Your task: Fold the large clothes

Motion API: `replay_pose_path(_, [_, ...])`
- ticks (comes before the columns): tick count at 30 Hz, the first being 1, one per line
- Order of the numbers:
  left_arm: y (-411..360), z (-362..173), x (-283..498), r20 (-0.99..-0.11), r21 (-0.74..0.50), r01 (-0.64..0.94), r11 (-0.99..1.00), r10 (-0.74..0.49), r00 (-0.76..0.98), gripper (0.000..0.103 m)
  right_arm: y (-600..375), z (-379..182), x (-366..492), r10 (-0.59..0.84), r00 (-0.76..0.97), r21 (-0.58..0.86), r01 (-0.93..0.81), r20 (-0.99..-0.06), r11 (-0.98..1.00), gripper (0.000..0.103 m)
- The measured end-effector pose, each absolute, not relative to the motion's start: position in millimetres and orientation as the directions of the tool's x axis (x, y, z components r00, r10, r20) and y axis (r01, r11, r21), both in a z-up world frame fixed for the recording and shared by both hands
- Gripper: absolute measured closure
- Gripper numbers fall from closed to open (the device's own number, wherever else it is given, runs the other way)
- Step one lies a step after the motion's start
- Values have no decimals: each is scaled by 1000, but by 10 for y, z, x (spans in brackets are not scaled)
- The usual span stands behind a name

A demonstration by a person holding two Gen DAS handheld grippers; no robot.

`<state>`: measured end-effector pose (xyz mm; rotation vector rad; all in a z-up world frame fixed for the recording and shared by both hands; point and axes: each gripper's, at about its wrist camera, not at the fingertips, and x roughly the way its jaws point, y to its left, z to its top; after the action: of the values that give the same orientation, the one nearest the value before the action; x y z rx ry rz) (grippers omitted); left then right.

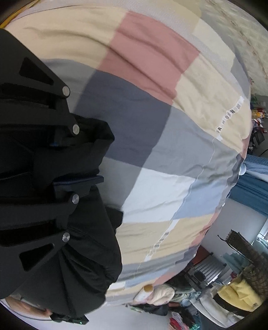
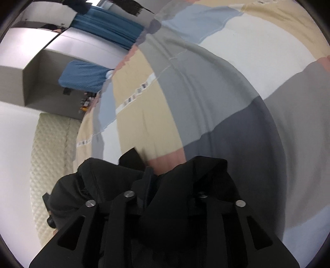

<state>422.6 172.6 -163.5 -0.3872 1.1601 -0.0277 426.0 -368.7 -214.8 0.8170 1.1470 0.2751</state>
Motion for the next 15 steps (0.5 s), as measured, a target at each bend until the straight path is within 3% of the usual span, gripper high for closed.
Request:
replay_pose_path(1, [1756, -1579, 4131, -879, -344, -173, 923, -252, 406, 73, -3689, -2079, 4208, 586, 422, 702, 198, -691, 685, 67])
replay_pose_path(2, [1764, -1549, 4093, -874, -359, -169, 918, -267, 406, 65, -3705, -1999, 4136, 585, 430, 703, 191, -687, 685, 53])
replay_pose_path(5, [1845, -1293, 3816, -846, -392, -160, 906, -287, 449, 38, -3742, -1667, 3909, 542, 455, 666, 169, -706, 726, 33])
replay_pose_path(9, [1778, -747, 3437, -784, -332, -72, 941, -233, 575, 25, -3645, -1048, 3621, 428, 522, 548, 93, -738, 831, 29])
replay_pose_path(13, [1440, -446, 3107, -699, -268, 47, 962, -228, 678, 24, -3226, -573, 3320, 298, 630, 385, 2, -717, 923, 23])
replay_pose_path(15, [1192, -477, 3002, -674, -282, 97, 955, -269, 688, 24, -2855, -536, 3205, 299, 647, 343, -61, -701, 937, 23])
